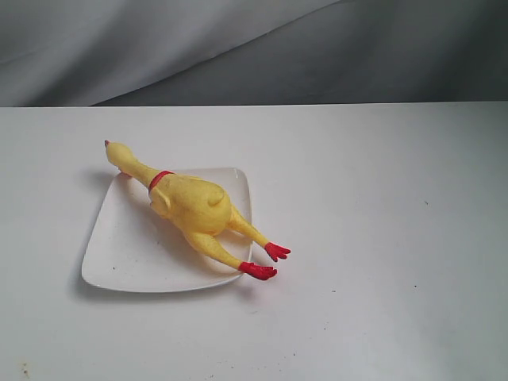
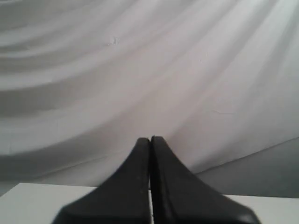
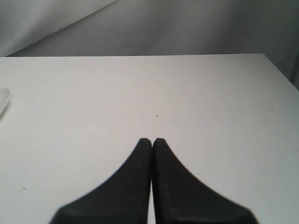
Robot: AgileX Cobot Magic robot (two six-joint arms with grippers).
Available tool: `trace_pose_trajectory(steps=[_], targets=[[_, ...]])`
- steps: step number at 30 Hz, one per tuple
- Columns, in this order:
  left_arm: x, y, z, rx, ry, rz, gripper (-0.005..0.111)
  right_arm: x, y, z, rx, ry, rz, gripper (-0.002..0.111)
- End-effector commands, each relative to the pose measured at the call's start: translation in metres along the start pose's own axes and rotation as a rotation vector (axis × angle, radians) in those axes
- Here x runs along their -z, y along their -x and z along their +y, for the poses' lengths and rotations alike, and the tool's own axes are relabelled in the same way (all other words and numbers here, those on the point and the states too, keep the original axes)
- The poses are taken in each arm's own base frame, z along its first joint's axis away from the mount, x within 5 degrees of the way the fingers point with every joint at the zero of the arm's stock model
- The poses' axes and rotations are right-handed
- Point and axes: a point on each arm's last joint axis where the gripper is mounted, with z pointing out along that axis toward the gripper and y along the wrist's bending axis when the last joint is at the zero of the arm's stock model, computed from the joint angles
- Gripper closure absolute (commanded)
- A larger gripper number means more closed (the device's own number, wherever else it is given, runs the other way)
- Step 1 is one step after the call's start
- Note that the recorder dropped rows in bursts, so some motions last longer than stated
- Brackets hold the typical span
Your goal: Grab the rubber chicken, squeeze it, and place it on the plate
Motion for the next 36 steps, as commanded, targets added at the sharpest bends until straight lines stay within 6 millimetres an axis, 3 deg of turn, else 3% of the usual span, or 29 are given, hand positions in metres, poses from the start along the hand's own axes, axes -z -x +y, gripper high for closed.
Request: trace_pose_trajectory(steps=[1, 7, 20, 28, 36], targets=[[-0.002, -0.012, -0.001, -0.001, -0.009, 0.004, 0.106, 0.000, -0.001, 0.000, -0.002, -0.007, 0.001, 0.108], [-0.006, -0.031, -0.001, -0.026, -0.006, 0.045, 0.106, 0.000, -0.001, 0.000, -0.004, -0.007, 0.001, 0.108], [-0.008, -0.096, 0.000, -0.021, -0.005, 0.238, 0.106, 0.000, -0.001, 0.000, -0.004, -0.007, 0.001, 0.108], [-0.005, -0.108, 0.001, -0.014, 0.004, 0.360, 0.106, 0.000, -0.001, 0.000, -0.001, -0.007, 0.001, 0.108], [-0.005, -0.109, 0.001, -0.014, 0.005, 0.368, 0.106, 0.000, -0.001, 0.000, -0.001, -0.007, 0.001, 0.108]])
